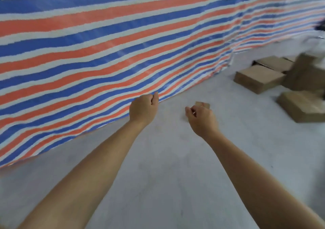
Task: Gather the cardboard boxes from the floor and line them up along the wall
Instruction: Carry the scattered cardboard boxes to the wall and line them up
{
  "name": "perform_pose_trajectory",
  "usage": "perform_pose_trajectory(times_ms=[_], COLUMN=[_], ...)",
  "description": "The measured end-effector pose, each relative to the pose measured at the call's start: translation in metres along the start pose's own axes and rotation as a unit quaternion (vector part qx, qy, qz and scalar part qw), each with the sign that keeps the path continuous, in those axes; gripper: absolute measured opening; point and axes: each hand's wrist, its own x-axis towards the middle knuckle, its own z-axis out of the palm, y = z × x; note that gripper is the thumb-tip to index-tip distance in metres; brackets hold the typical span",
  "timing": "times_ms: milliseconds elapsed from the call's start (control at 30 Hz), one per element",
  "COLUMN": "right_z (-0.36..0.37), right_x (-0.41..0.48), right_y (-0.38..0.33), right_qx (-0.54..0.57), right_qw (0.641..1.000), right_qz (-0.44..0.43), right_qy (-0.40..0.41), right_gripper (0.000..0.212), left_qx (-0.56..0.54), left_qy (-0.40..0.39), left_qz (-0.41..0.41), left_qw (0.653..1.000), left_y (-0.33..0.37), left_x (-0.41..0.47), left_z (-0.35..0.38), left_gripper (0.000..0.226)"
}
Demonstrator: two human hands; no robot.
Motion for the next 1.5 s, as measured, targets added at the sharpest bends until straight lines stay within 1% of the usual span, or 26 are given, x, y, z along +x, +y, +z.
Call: perform_pose_trajectory(times_ms=[67,167,267,367,500,600,700,867,1000,1067,1133,1233,1400,1500], right_z=[-0.012,-0.029,-0.043,-0.062,-0.101,-0.126,-0.132,-0.127,-0.132,-0.150,-0.170,-0.206,-0.249,-0.275], right_x=[0.029,0.074,0.115,0.172,0.256,0.328,0.394,0.518,0.608,0.652,0.673,0.699,0.731,0.755], right_y=[0.041,0.110,0.173,0.244,0.312,0.344,0.367,0.419,0.465,0.496,0.517,0.576,0.697,0.780], right_qx=[-0.002,-0.007,-0.006,-0.007,-0.010,0.005,0.003,-0.035,-0.047,-0.058,-0.065,-0.060,-0.033,-0.021], right_qw=[0.998,0.990,0.980,0.970,0.965,0.959,0.961,0.966,0.959,0.950,0.945,0.926,0.888,0.876], right_qz=[0.052,0.120,0.169,0.207,0.234,0.248,0.248,0.239,0.264,0.288,0.299,0.343,0.415,0.441], right_qy=[0.035,0.070,0.102,0.125,0.120,0.136,0.120,0.095,0.092,0.103,0.118,0.145,0.193,0.196], right_gripper=[0.043,0.041,0.042,0.043,0.045,0.048,0.048,0.049,0.049,0.049,0.048,0.047,0.047,0.049], left_qx=[-0.023,-0.068,-0.098,-0.128,-0.123,-0.134,-0.149,-0.166,-0.168,-0.172,-0.178,-0.169,-0.172,-0.162], left_qy=[-0.027,-0.093,-0.143,-0.208,-0.270,-0.276,-0.284,-0.290,-0.305,-0.334,-0.346,-0.369,-0.395,-0.414], left_qz=[0.030,0.066,0.098,0.075,0.071,0.075,0.065,0.059,0.073,0.088,0.117,0.160,0.199,0.209], left_qw=[0.999,0.991,0.980,0.967,0.952,0.949,0.945,0.941,0.935,0.922,0.914,0.900,0.880,0.871], left_y=[0.023,0.069,0.110,0.160,0.212,0.237,0.245,0.257,0.287,0.324,0.355,0.422,0.528,0.598], left_x=[0.033,0.077,0.111,0.154,0.211,0.266,0.320,0.411,0.488,0.532,0.556,0.586,0.602,0.601], left_z=[0.048,0.129,0.204,0.290,0.371,0.415,0.463,0.566,0.653,0.700,0.726,0.783,0.889,0.963], left_gripper=[0.038,0.042,0.038,0.052,0.057,0.056,0.052,0.053,0.053,0.052,0.052,0.054,0.057,0.056])
